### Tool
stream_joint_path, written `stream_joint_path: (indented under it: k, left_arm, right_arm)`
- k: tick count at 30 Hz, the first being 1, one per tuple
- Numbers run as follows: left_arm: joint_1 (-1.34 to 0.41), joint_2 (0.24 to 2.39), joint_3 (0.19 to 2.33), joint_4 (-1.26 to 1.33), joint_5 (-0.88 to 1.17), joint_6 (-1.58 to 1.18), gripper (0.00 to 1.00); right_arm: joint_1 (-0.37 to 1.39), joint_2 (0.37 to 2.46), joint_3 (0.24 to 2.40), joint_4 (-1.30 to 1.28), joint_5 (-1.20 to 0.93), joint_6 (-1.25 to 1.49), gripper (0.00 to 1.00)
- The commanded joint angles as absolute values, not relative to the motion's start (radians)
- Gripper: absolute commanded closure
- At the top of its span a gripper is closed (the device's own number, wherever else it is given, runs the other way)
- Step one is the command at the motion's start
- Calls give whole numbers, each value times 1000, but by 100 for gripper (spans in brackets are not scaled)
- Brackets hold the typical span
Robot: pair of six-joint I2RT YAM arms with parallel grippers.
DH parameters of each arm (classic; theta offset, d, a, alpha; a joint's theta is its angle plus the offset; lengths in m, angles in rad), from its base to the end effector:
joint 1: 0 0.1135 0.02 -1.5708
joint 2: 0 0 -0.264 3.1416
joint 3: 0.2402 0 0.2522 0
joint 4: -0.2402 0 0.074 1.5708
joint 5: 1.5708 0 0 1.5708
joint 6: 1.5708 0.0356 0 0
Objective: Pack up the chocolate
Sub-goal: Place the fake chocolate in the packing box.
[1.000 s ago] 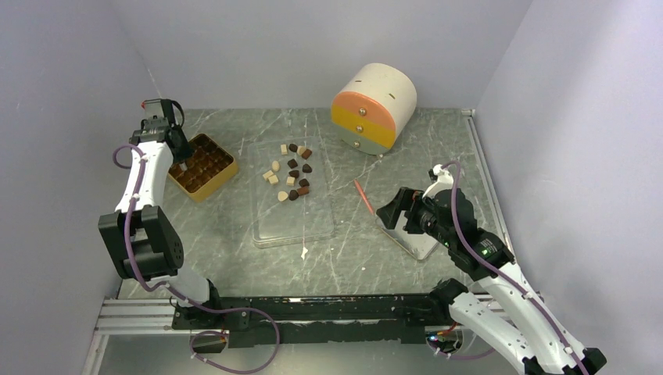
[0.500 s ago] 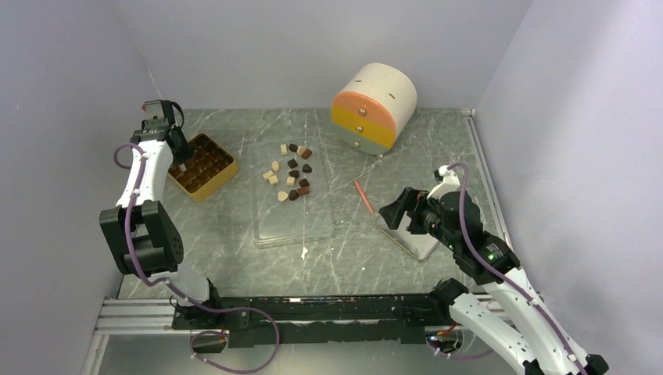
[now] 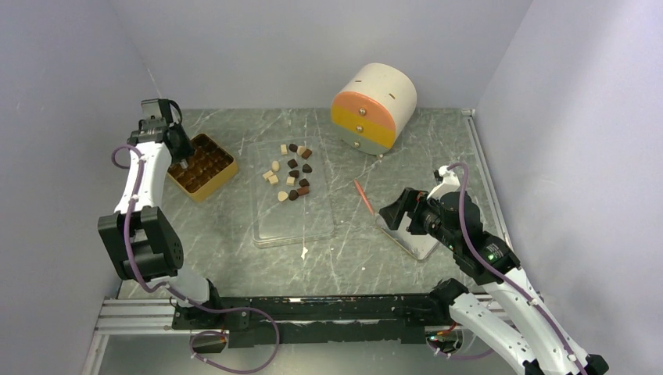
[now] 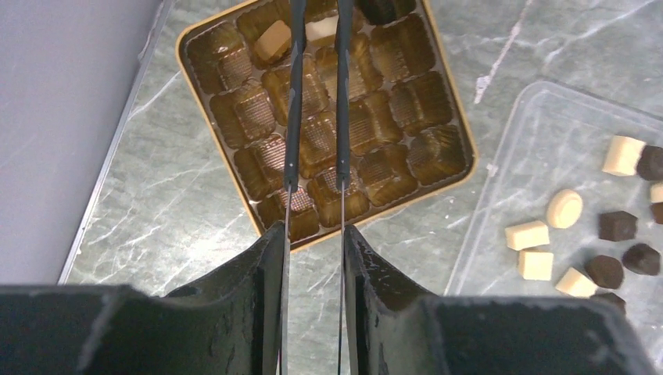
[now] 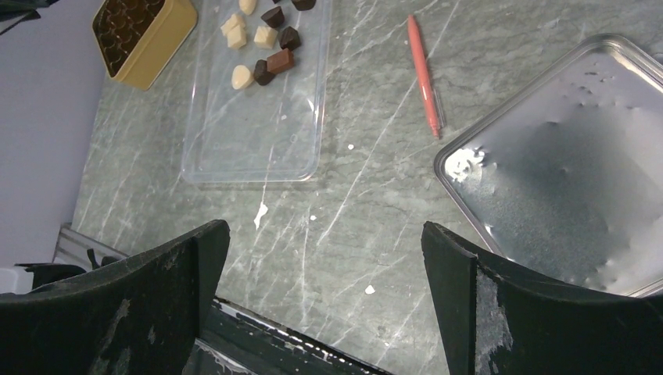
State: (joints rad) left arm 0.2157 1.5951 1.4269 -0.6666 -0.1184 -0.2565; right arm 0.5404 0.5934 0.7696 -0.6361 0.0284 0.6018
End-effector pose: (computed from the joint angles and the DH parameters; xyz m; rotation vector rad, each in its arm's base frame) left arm 0.3423 0.0793 0.3145 -0.6149 2.3215 0.1234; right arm 0.1120 0.0660 0.3145 0.0830 2.0990 0.6796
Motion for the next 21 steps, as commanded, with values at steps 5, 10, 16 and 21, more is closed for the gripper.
stream_joint_path:
  k: [5, 10, 16, 21]
  left_arm:
    - [190, 1508, 1414, -611, 21, -229, 67]
    - [108, 1507, 1408, -628, 46, -200, 68]
    - [7, 1487, 1399, -658, 29, -169, 68]
    - [-84, 1469, 1380, -679, 61, -145, 68]
  right_arm:
    - [543, 600, 800, -611, 51, 600, 1]
    - [543, 604, 812, -626, 88, 590, 1]
    - [544, 617, 820, -639, 107, 582, 1]
    - [543, 628, 822, -634, 119, 584, 1]
